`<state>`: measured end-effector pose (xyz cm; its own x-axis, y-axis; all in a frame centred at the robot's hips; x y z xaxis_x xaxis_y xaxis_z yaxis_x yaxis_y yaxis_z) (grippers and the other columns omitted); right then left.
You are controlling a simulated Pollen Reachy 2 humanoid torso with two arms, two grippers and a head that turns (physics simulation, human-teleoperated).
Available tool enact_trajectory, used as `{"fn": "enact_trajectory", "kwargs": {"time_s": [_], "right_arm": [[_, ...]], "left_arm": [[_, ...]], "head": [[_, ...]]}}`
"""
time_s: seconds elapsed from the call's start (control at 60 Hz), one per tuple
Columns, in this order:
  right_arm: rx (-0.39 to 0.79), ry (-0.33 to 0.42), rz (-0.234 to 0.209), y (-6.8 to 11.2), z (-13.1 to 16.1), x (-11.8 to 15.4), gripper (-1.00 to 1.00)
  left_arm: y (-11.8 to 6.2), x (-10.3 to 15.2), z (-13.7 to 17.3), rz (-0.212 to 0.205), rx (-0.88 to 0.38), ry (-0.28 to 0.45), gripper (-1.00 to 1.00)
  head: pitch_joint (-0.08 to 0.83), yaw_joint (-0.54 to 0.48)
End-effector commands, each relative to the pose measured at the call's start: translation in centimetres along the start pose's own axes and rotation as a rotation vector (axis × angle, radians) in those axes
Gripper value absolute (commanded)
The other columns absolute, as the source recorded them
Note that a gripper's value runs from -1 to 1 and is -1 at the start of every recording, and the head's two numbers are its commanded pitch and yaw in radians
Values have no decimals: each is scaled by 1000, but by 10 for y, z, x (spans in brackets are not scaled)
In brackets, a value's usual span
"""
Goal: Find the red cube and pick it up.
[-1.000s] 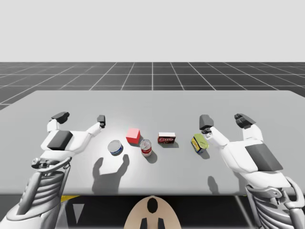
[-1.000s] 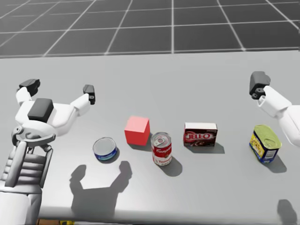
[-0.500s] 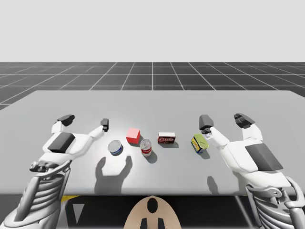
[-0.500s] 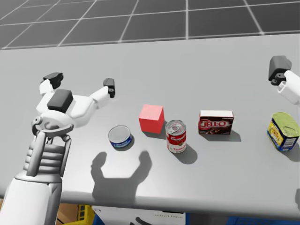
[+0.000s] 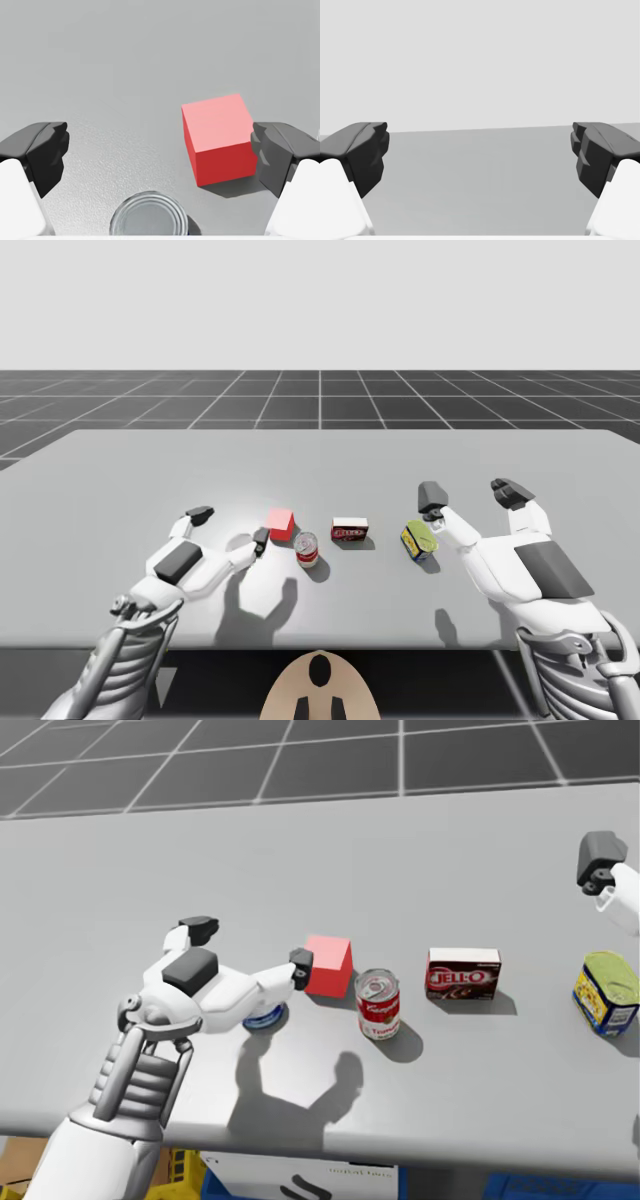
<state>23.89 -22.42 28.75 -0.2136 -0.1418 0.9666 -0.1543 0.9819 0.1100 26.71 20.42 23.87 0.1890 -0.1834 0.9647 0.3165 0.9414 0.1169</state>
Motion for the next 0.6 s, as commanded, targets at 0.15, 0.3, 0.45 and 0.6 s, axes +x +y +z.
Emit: {"fn": "enact_trajectory", "kwargs": {"time_s": [0.15, 0.3, 0.45, 0.6], "right_arm": [[-1, 0, -19, 1, 1, -1, -1000], [1, 0, -24, 1, 1, -1, -1000], [3, 0, -27, 0, 2, 0, -1000], [4, 0, -29, 0, 2, 1, -1000]], "left_arm": [[-28, -24, -31, 80, -61, 222, -1000], [-37, -30, -48, 107, -75, 278, -1000], [-47, -33, -65, 127, -74, 316, -1000], [-54, -34, -79, 139, -61, 330, -1000]], "head": [[636, 177], [634, 175], [636, 169], [640, 163]]}}
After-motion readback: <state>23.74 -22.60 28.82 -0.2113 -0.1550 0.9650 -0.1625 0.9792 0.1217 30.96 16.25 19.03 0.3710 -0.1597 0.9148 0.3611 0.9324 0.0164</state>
